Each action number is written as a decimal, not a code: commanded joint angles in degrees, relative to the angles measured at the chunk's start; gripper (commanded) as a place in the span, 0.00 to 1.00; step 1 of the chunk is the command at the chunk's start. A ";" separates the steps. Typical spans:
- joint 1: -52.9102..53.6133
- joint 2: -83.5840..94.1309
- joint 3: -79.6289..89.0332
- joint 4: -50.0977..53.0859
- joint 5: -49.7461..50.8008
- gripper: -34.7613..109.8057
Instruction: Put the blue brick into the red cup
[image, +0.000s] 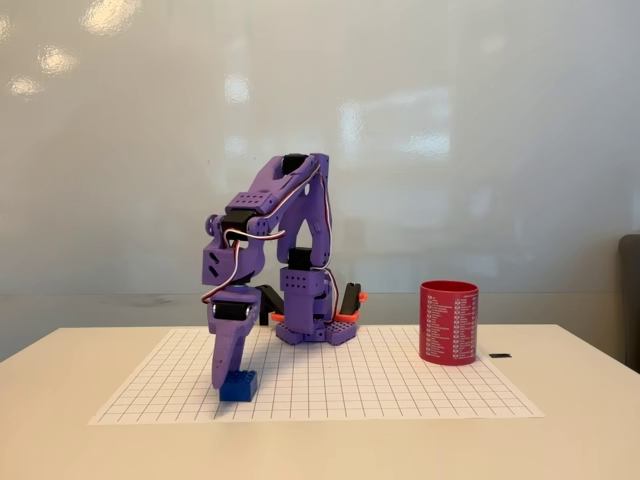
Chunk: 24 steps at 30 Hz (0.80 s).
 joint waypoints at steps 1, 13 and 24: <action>-1.23 2.64 0.70 1.14 -0.88 0.63; -1.85 2.72 -0.88 -2.02 -4.48 0.24; 1.05 7.03 -4.57 -6.42 0.70 0.24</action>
